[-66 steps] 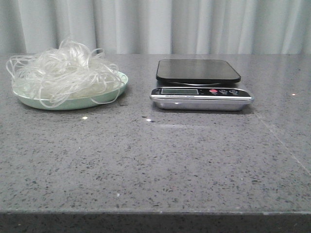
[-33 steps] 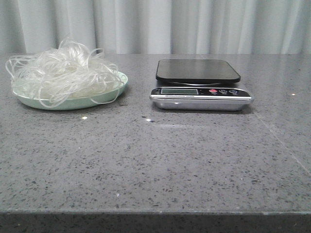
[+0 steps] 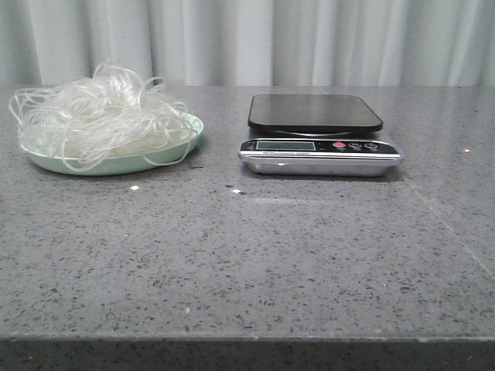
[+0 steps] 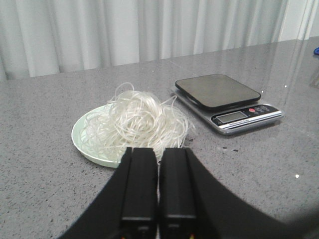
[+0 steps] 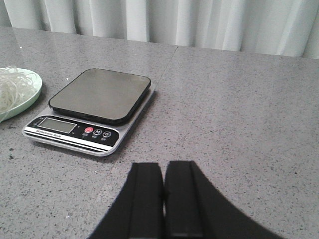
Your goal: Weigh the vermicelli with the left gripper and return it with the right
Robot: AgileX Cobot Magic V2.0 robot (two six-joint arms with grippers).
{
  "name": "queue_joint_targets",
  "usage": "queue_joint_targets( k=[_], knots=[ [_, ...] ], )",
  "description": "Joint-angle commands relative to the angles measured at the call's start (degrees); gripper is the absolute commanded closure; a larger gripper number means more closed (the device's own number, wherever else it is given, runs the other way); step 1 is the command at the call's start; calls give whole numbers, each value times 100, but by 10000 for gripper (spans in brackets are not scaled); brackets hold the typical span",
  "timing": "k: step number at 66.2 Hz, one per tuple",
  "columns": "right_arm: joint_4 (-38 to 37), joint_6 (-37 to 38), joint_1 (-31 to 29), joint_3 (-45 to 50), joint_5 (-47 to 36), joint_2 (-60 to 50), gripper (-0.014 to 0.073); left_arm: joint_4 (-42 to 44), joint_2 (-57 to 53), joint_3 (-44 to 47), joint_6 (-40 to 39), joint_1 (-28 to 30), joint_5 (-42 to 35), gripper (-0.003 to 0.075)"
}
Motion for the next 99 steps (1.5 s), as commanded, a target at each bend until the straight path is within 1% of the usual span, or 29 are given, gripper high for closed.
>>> queue_joint_targets(
  k=[1,6,15,27,36,44,64,73,99],
  knots=[
    [-2,-16,-5,-142,-417,61,428,340,66,0,-1,128,-634,593],
    [-2,-16,-5,-142,-417,61,428,425,52,182,-1,373,-938,593],
    [-2,-16,-5,-142,-417,61,428,434,-175,753,-26,1150,-1636,593],
    [-2,-16,-5,-142,-417,61,428,421,-789,1510,-54,2100,-2045,593],
    [-2,-16,-5,-142,-417,61,428,399,-809,1901,-117,2439,-2568,593],
    [-2,-16,-5,-142,-417,61,428,399,-809,2189,-350,2423,-3277,593],
    [-2,-16,-5,-142,-417,61,428,534,-809,2176,-380,2369,-3280,593],
    [-2,-16,-5,-142,-417,61,428,839,-809,2176,-724,2369,-3280,593],
    [-2,-16,-5,-142,-417,61,428,815,-798,2176,-792,2369,-3244,593]
  ],
)
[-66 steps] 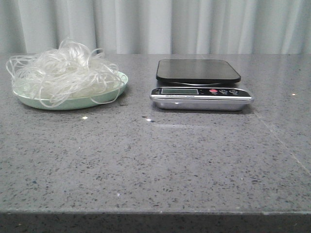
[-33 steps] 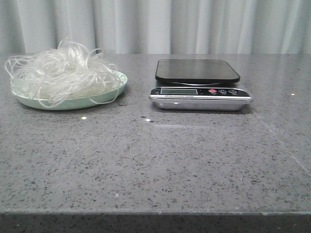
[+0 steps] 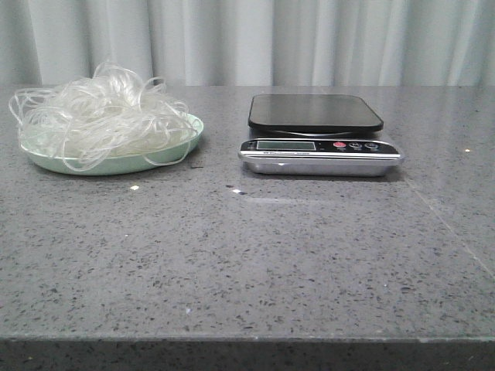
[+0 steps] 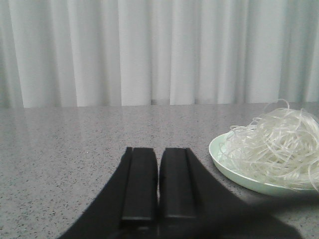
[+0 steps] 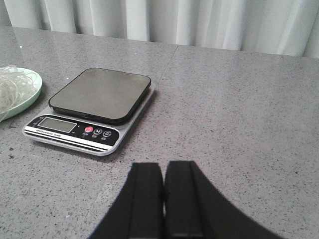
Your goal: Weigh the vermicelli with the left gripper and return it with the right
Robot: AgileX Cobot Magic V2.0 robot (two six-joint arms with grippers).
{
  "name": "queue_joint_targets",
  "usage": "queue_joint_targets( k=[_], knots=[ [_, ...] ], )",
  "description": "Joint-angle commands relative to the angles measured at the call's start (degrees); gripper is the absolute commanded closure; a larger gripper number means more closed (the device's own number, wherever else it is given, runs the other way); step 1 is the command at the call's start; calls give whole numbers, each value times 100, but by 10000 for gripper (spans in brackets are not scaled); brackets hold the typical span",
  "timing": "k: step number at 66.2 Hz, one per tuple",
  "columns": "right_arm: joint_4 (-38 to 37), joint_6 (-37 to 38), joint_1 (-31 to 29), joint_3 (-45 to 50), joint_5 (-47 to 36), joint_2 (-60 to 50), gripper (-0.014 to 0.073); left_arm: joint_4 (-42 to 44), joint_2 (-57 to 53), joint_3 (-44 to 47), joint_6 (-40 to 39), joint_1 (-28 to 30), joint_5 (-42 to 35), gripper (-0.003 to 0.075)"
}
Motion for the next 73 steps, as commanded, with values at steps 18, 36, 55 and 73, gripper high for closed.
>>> queue_joint_targets(
  k=[18,36,55,73],
  knots=[
    [-2,-16,-5,-155,-425,61,428,-3,-110,47,-73,-41,-428,593],
    [-2,-16,-5,-155,-425,61,428,-3,-110,47,-73,-41,-428,593],
    [-364,48,-26,716,-1689,-415,428,-3,-110,47,-73,-41,-428,593],
    [-75,216,-13,2458,-3648,-1397,428,-3,-110,47,-73,-41,-428,593]
  ],
)
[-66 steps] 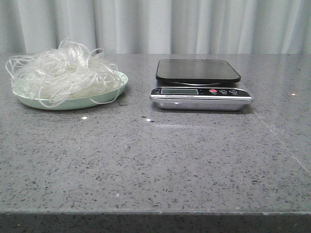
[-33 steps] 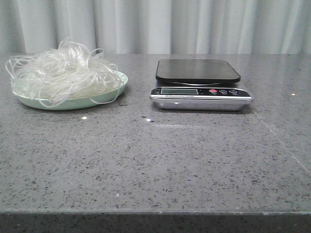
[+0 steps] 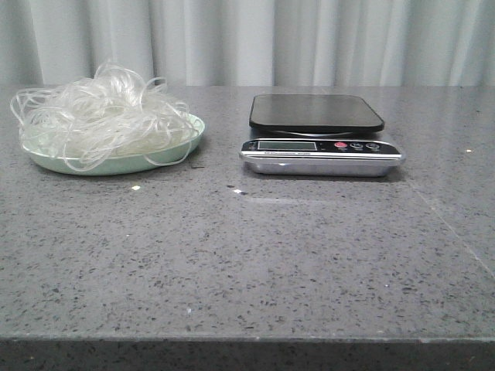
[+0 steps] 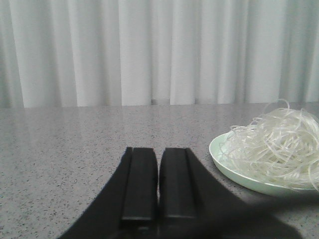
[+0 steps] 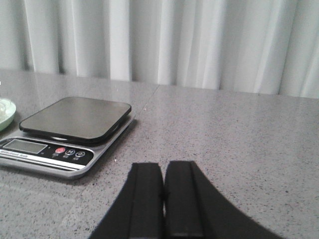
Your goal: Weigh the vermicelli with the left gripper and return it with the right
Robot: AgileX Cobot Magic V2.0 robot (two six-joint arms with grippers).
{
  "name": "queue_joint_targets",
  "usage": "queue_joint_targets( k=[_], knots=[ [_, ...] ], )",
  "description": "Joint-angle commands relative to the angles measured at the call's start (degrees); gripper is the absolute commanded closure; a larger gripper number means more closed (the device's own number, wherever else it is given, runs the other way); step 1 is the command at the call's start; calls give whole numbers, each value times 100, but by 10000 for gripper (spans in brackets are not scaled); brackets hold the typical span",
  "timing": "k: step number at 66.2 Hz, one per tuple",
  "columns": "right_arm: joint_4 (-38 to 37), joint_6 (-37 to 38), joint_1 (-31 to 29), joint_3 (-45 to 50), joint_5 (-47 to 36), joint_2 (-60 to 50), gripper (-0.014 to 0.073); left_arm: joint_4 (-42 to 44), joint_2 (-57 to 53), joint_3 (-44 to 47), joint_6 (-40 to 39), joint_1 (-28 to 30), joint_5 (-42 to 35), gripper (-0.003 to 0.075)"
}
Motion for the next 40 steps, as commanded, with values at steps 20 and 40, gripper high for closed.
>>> queue_joint_targets(
  k=[20,40],
  knots=[
    [154,195,-38,360,-1236,-222,428,-3,-110,47,-74,-41,-428,593],
    [154,190,-319,360,-1236,-222,428,-3,-110,47,-74,-41,-428,593]
  ],
)
